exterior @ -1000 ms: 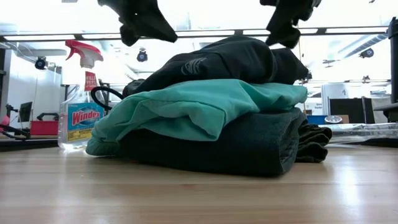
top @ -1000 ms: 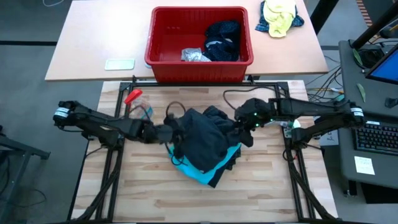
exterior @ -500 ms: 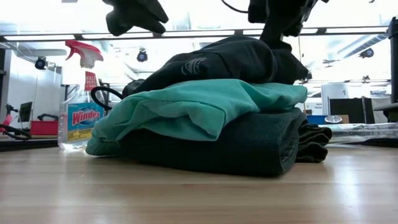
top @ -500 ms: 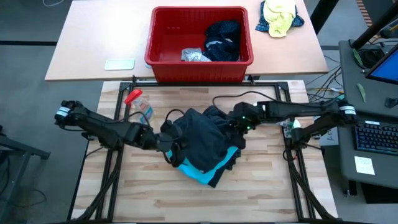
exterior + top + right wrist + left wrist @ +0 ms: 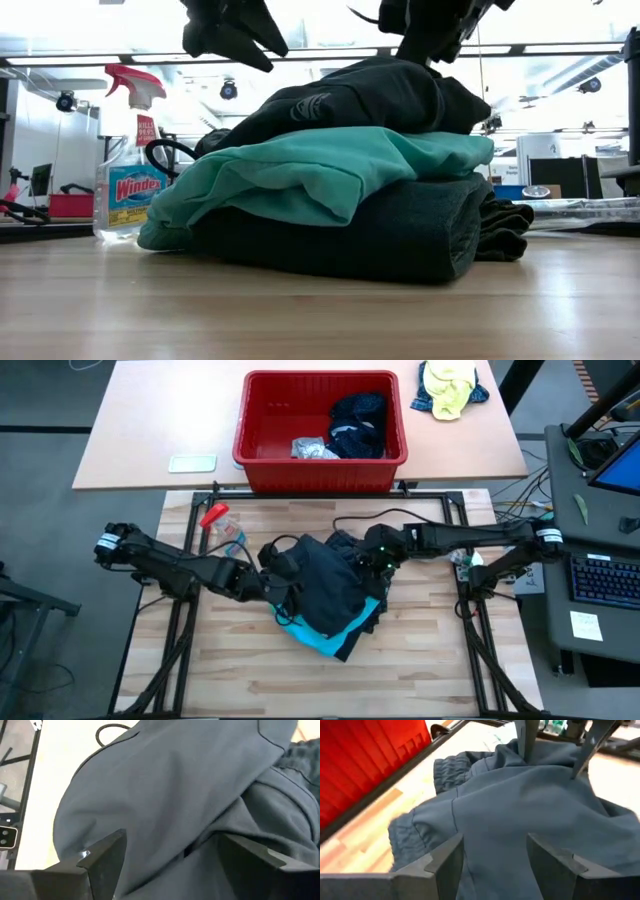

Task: Fold Laundry from Bin
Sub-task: Fold the black shorts

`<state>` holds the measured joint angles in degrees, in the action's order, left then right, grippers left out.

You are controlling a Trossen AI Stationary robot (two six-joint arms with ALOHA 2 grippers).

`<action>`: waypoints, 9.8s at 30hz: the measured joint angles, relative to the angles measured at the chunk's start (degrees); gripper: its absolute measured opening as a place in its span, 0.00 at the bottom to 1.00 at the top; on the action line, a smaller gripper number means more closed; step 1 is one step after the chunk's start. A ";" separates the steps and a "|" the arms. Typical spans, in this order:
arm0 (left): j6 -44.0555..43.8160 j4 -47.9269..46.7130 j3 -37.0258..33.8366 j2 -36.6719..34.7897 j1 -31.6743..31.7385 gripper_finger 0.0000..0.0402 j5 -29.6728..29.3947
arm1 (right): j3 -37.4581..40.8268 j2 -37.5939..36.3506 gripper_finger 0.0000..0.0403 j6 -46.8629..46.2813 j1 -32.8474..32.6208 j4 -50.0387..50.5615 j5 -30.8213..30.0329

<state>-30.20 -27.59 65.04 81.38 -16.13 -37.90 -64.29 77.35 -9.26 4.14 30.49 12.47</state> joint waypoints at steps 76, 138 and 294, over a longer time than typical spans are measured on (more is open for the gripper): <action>24.99 21.16 3.42 16.89 31.75 0.42 46.14 | 2.10 0.65 0.03 6.91 -2.75 10.52 -10.38; 26.04 -0.09 17.42 23.69 34.54 0.61 43.29 | 2.10 0.01 0.03 4.75 -2.79 9.45 -11.02; 23.04 -9.87 23.45 30.99 -6.67 0.01 18.47 | 24.24 -25.85 0.03 -5.75 -8.76 -2.76 -15.48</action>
<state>-7.15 -37.47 88.49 112.38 -22.80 -19.43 -40.05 51.51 -15.01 -4.62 27.73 -3.01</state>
